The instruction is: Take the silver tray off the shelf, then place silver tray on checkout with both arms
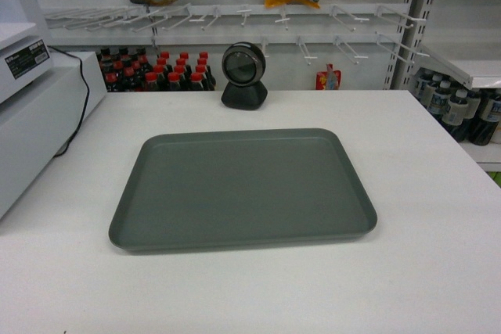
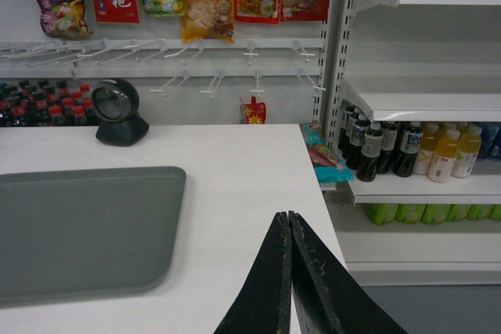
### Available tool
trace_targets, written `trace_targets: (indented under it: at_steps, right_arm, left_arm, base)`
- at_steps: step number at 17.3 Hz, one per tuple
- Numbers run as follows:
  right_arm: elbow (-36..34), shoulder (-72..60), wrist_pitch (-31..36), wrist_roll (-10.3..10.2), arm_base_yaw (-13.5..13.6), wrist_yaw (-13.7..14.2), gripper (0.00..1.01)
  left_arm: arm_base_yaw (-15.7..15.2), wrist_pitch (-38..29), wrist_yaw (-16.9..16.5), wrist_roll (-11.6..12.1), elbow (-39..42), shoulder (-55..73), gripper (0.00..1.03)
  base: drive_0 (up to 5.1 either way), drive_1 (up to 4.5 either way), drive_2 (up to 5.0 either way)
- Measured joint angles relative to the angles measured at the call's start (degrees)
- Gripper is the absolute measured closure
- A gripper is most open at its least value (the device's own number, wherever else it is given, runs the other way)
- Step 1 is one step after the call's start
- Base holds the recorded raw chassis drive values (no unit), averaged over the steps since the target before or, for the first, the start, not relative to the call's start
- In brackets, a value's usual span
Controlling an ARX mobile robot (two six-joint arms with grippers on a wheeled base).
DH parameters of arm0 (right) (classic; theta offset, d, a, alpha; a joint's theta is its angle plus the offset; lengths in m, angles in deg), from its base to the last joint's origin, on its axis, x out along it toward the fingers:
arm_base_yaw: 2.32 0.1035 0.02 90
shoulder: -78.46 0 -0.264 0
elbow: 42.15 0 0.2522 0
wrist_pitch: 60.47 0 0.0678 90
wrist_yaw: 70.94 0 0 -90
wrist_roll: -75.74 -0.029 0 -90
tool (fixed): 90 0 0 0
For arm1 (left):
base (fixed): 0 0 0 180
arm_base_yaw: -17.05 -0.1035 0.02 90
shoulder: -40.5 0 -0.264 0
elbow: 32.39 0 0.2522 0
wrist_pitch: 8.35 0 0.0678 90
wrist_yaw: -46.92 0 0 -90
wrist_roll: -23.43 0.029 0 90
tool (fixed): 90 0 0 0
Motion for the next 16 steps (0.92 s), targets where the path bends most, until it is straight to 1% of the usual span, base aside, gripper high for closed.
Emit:
trace_targets:
  at_steps: [4,7,14,15,16]
  right_arm:
    - [-0.02,7.96,-7.50,0.02,0.00,0.00,0.99]
    - [-0.02,12.39,-11.82,0.00,0.00,0.00,0.99]
    - [-0.02,19.54,-19.12,0.00,0.00,0.00,0.99]
    - [0.04,22.80,-24.33,0.00,0.00,0.00,0.99]
    - [-0.02,28.70,-29.48,0.00,0.00,-0.04,0.99]
  left_arm:
    - [0.00,7.58,0.00,-0.02,0.00,-8.00,1.02]
    - [0.00,11.93,0.00,-0.02,0.00,-12.50,1.02]
    - [0.00,19.17,0.00,0.00,0.00,-19.76,1.02]
    - [0.00,22.99,0.04,-0.02,-0.15,-22.43,1.02]
    - [0.00,30.21,0.17,0.00,0.00,-28.22,1.02]
  base:
    - [0.0,0.00,0.0]
    - [0.0,0.00,0.0]
    - [0.0,0.00,0.0]
    - [0.0,0.00,0.0]
    - [0.0,0.00,0.0]
